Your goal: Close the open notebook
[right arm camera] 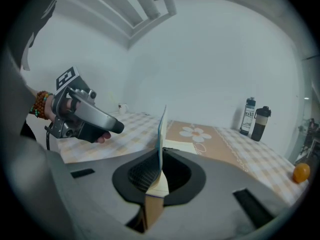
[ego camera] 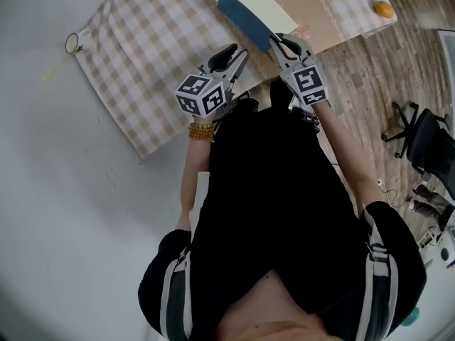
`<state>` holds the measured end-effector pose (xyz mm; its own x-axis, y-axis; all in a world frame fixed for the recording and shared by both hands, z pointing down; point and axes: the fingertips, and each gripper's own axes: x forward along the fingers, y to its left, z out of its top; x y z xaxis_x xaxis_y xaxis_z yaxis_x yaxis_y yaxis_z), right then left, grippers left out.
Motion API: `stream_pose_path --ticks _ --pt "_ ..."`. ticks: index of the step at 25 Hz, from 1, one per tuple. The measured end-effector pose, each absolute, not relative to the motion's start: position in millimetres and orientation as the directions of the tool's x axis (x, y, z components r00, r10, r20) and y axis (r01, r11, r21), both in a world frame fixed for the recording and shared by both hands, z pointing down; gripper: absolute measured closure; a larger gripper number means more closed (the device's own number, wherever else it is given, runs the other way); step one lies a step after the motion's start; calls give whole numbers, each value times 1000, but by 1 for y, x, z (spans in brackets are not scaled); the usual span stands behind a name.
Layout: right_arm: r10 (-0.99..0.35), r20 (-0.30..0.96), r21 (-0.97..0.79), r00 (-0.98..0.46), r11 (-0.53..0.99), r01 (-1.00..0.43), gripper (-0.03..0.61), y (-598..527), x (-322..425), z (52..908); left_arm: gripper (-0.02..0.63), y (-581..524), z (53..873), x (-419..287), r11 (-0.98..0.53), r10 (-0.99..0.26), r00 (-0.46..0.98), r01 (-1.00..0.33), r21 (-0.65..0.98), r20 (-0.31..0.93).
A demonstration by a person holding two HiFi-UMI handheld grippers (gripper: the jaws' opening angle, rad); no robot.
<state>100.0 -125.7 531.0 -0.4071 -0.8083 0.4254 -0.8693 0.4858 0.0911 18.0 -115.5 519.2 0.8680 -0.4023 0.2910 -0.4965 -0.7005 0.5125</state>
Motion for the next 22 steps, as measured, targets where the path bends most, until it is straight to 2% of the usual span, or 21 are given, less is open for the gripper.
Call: stream_pose_path --ticks 22 --pt "-806 515 207 -293 449 -869 548 -141 143 573 466 -119 529 47 -701 -378 868 -495 513 321"
